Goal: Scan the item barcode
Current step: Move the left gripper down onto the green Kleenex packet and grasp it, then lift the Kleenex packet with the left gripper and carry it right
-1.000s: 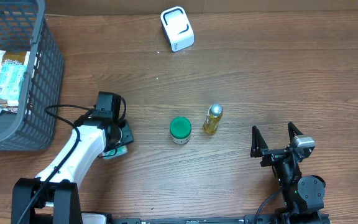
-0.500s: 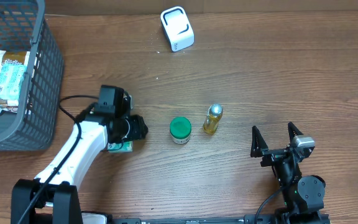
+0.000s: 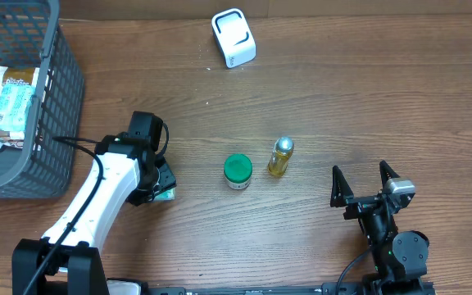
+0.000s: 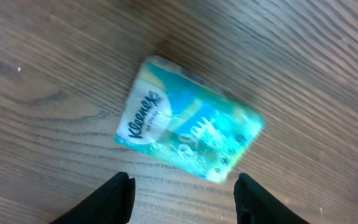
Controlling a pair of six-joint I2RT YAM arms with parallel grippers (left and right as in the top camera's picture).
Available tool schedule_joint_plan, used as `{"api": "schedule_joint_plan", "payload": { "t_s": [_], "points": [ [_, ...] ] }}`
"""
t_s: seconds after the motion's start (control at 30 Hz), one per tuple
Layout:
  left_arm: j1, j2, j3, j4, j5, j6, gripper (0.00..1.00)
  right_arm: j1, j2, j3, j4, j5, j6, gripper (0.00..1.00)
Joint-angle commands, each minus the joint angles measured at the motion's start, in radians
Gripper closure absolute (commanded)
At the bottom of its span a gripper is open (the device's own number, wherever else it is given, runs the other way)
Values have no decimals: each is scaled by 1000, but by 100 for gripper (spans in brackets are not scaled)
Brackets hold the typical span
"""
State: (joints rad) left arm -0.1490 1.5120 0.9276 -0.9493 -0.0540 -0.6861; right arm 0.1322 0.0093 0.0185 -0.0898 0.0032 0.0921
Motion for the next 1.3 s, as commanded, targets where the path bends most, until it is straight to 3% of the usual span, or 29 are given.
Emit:
{"api": "schedule_joint_plan", "payload": {
  "t_s": [0.0,0.1,0.23,0.4,0.47,0.6,0.73,1.0,1.27],
  "points": [
    [-3,-2,-64,33,-76,-129,52,-3,-5,-11,5,-6,-7,0],
    [-2,-2,-101,118,-92,-126,65,-3,-5,-11,5,-6,-7,0],
    [-2,-2,-106,226,-84,-10,72,-3,-5,-11,5,-6,-7,0],
    [-2,-2,-106,387,110,288,73,-3,-5,-11,5,-6,-7,0],
    [-2,-2,-106,437,179,354,75,-3,-5,-11,5,-6,-7,0],
    [8,-2,-49,362,158,337,96,-3,-6,-11,5,-6,-7,0],
    [24,-2,28,202,76,251,96,-3,-5,-11,5,-6,-7,0],
    [79,-2,29,-5,72,131,96,-3,-5,-11,5,-6,-7,0],
    [84,-2,-51,-62,-10,117,96,-3,-5,-11,5,-6,-7,0]
  ]
}}
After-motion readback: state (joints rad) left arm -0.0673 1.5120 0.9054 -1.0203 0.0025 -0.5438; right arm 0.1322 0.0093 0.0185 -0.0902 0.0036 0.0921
